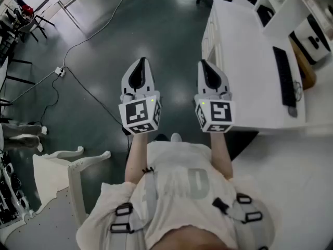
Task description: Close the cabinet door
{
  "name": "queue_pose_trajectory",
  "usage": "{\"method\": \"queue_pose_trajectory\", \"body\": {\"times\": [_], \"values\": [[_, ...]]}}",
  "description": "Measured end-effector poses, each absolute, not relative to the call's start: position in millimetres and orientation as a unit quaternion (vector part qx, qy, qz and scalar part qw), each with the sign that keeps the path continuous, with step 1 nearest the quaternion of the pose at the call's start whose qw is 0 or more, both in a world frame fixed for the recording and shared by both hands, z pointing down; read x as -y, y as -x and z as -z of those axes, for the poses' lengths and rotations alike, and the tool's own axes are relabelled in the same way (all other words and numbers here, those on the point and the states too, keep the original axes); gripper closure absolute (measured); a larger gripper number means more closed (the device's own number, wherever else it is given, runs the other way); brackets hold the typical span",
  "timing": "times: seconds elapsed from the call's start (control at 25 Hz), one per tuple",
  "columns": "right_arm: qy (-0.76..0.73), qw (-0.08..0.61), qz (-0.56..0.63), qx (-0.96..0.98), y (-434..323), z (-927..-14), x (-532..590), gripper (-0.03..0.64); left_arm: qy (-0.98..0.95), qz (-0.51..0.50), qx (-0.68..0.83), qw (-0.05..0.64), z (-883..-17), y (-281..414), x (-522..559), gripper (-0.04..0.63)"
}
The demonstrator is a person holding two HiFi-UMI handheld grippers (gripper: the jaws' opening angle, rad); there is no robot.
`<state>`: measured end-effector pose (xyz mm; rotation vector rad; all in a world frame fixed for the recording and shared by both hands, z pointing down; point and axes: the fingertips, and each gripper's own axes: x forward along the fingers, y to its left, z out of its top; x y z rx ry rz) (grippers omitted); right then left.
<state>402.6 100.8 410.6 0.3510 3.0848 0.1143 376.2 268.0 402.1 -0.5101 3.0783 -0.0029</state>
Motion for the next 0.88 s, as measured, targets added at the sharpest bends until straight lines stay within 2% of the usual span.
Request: {"method": "queue_pose_trajectory", "body": {"times": [0.36,0.52,0.88], "values": [[-0.100,0.012,-0.013,-0.995,-396,-414,-88,0.613,0.170,-0.002,-0.985,0.008,-406,-365,-261,0.591],[-0.103,0.031,-0.018,-0.994,-395,-411,-84,0.612,0.171,-0.003,-0.985,0.008,-407,-360,-257,0.591],[-0.102,0.002,-0.011,-0.995,-384,-428,-77,0.612,0.172,0.002,-0.985,-0.001,-409,-349,-249,0.591]]}}
